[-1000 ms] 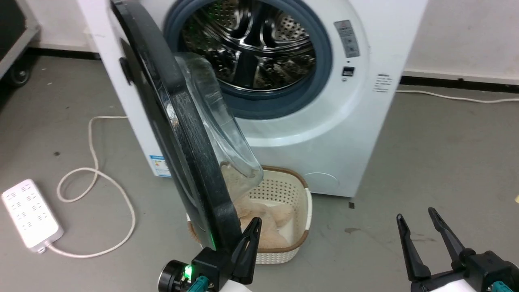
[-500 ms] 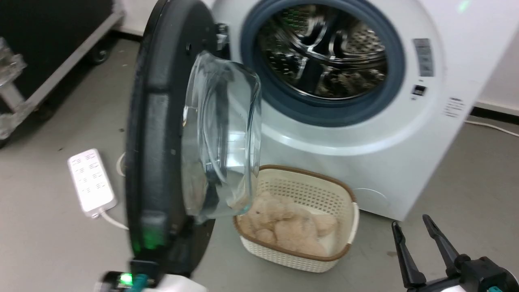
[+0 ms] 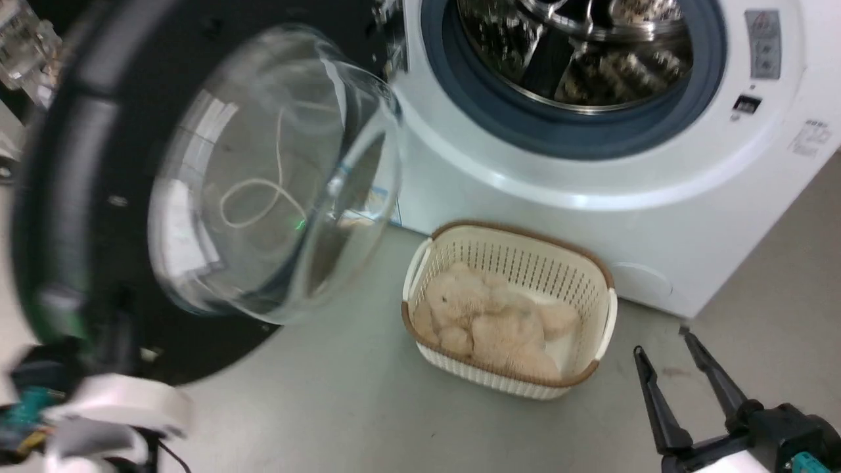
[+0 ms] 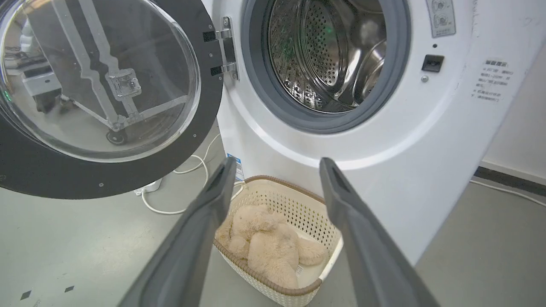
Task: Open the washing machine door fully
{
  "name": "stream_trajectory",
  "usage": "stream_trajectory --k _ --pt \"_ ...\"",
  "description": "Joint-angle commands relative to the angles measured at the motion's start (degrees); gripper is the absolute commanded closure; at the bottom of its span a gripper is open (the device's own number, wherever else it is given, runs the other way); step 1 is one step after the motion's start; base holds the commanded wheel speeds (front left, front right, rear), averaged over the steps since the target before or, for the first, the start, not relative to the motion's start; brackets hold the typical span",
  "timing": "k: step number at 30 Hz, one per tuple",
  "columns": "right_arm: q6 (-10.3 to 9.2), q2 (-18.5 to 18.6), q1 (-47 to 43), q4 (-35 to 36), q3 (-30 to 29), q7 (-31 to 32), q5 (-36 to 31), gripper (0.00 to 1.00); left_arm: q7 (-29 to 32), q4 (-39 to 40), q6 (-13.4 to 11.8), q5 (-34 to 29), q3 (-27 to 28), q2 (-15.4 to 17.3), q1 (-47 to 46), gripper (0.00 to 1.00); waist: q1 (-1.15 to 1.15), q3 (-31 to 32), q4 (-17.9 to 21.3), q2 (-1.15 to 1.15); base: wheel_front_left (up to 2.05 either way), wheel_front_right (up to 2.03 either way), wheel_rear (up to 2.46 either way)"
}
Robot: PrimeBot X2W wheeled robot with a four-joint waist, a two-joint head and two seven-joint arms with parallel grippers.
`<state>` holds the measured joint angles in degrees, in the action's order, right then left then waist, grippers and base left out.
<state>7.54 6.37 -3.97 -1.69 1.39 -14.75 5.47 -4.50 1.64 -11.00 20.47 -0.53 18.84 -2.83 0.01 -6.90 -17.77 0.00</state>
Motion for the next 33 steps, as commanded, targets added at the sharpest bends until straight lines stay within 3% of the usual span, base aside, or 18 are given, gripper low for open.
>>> stream_trajectory --k 1,7,13,23,33 --pt "-0.05 0.6 1.2 0.3 0.1 -0.2 0.2 0.00 0.1 -0.2 -0.3 0.9 1.0 0.4 -1.2 1.00 -0.01 -1.8 0.3 0.00 0.00 0.00 0.00" --pt "-0.05 3.2 3.0 0.9 0.1 -0.2 0.8 0.00 -0.2 -4.8 1.2 6.8 8.2 3.8 -4.9 1.00 -0.01 -5.6 1.4 0.00 0.00 0.00 0.00" --pt "-0.05 4.5 3.8 1.2 -0.2 -0.2 1.3 0.00 -2.4 -9.9 2.5 8.6 11.2 6.1 -7.7 1.00 -0.01 -7.5 2.0 0.00 0.00 0.00 0.00" --pt "-0.05 4.8 4.3 1.4 -0.9 -0.2 1.5 0.00 -6.3 -14.6 3.6 8.1 10.7 6.5 -9.4 1.00 -0.01 -6.2 2.5 0.00 0.00 0.00 0.00" --pt "-0.05 1.8 2.5 2.6 -3.8 -0.2 -0.7 0.00 -10.1 -6.5 5.3 3.5 7.9 4.4 -4.9 1.00 -0.01 2.0 4.8 0.00 0.00 0.00 0.00"
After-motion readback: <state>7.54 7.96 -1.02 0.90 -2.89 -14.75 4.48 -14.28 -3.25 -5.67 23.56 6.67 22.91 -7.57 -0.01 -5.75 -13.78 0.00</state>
